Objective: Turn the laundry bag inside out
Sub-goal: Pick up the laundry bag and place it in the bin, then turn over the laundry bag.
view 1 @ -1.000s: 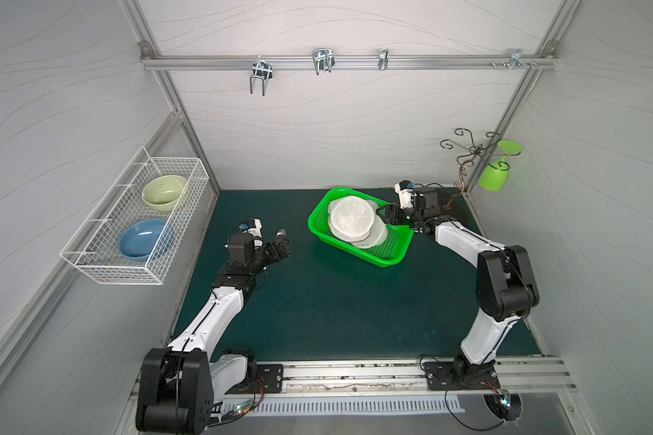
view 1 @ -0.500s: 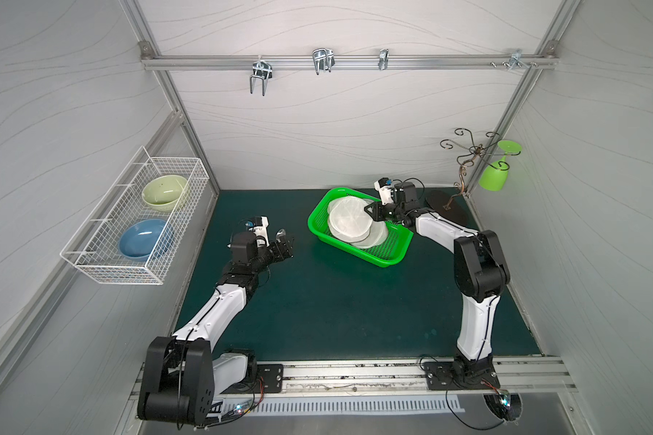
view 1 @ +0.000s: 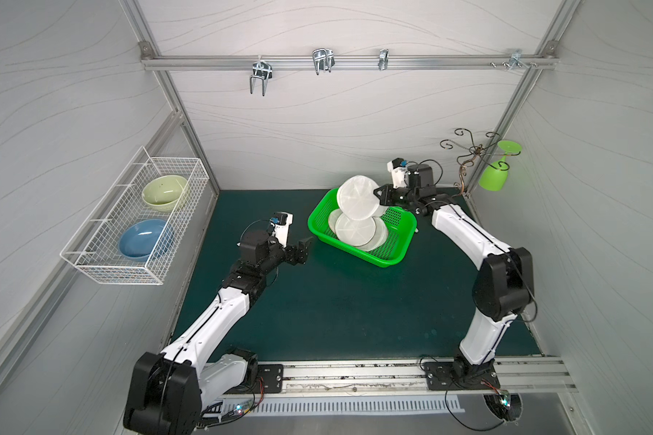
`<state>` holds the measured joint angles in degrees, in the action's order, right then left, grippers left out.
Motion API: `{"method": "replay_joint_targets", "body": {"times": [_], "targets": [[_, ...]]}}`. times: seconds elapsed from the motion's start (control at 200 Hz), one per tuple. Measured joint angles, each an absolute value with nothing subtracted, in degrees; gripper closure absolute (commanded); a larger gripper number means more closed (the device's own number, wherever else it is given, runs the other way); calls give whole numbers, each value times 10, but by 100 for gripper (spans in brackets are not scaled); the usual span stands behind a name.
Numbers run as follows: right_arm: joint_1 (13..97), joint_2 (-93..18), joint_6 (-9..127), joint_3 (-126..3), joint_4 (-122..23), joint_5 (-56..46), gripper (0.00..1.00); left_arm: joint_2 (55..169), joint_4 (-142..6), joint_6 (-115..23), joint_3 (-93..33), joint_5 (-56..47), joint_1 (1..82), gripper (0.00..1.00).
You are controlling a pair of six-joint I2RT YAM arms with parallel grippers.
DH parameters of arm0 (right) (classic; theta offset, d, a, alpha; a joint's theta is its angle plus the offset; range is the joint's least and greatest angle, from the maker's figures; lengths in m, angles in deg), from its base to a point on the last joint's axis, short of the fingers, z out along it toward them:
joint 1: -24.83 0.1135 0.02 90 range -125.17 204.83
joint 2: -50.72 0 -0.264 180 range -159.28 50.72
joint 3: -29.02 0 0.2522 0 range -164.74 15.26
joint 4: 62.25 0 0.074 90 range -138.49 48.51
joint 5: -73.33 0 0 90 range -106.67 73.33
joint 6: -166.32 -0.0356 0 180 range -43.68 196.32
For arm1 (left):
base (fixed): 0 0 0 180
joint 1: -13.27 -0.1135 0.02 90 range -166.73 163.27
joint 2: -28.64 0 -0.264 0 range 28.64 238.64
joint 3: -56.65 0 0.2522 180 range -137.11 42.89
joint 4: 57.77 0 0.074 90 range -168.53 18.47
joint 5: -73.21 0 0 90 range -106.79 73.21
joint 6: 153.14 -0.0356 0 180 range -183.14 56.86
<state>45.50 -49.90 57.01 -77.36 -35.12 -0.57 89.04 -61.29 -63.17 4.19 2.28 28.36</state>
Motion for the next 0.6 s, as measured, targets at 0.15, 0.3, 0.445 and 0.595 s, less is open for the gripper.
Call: {"method": "replay_joint_targets", "body": {"times": [0.15, 0.3, 0.445, 0.595], "targets": [[455, -410, 502, -799, -274, -22, 100, 843, -621, -743, 13, 39, 332, 8], [475, -334, 461, -804, -196, -32, 100, 817, -636, -863, -13, 58, 396, 9], [523, -276, 440, -804, -143, -56, 100, 824, -660, -959, -61, 55, 458, 12], [574, -236, 403, -797, -112, -78, 100, 847, -682, -1038, -110, 47, 509, 12]]}}
